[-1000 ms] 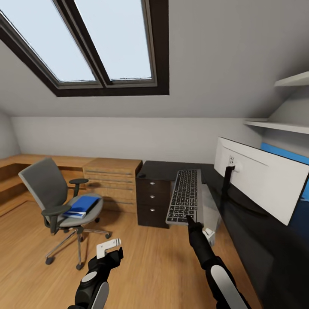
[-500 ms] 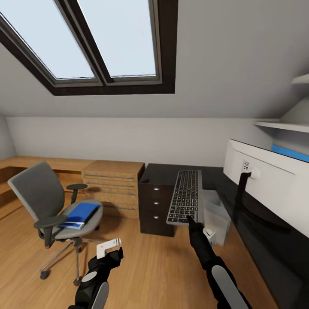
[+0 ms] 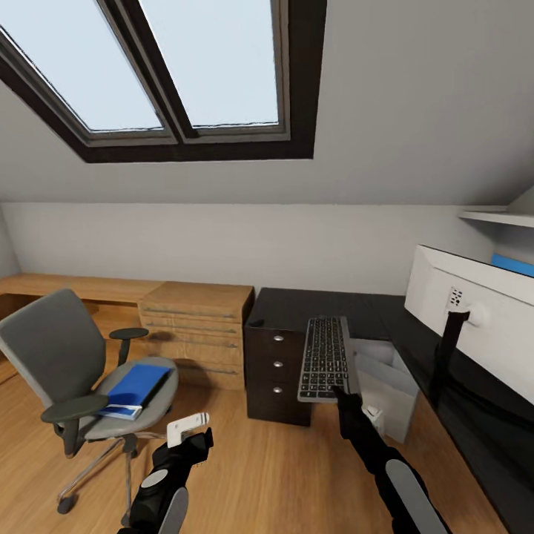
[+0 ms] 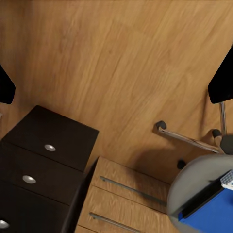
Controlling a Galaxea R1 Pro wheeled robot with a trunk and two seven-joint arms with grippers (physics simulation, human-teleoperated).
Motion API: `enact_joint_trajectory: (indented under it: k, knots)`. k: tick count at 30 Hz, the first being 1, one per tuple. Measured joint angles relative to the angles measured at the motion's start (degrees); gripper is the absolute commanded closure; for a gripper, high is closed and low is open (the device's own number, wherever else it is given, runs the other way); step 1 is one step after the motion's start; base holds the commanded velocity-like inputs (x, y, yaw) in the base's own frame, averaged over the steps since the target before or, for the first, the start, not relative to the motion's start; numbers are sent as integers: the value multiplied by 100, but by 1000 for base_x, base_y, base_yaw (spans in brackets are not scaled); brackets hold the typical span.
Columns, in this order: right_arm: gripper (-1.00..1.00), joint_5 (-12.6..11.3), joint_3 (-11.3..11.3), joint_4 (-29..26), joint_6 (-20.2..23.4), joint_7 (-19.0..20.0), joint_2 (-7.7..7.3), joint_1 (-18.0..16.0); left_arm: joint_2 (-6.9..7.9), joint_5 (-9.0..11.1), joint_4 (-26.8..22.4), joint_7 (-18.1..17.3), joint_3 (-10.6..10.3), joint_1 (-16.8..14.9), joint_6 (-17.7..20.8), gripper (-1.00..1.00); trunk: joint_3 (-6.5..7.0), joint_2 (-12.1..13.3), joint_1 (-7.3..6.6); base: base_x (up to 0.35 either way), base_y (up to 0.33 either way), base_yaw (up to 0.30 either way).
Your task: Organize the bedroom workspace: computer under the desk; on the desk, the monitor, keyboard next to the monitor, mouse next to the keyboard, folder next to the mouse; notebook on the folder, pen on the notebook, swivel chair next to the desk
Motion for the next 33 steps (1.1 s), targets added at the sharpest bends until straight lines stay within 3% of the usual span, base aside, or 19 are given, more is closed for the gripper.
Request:
enact_joint_trajectory:
  k: [8, 9, 13, 23, 29, 33]
  knots:
    - [100, -458, -150, 305, 823, 21, -156, -29, 0, 1, 51, -7, -9, -2, 0, -100, 0, 0, 0, 331, 110, 0]
    - [100, -679, -144, 311, 1085, 30, -194, -29, 0, 1, 53, -4, -10, -2, 0, -100, 0, -1, 0, 331, 109, 0]
    - [100, -879, -156, 316, 1283, 40, -207, -30, 0, -1, 54, 1, -12, -1, 0, -100, 1, -1, 0, 331, 109, 0]
    - [100, -876, -142, 312, 1235, 49, -174, -30, -5, -4, 68, 7, -35, -5, 0, -100, 0, -1, 0, 331, 104, 0]
    - [100, -847, -128, 328, 817, 48, -163, -30, -13, -8, 70, 10, -49, -5, 0, -100, 0, -1, 0, 331, 95, 0]
    - [100, -838, -89, 342, 283, 52, -128, -31, -22, -9, 70, 9, -52, -2, 0, -100, 1, -1, 0, 331, 63, 0]
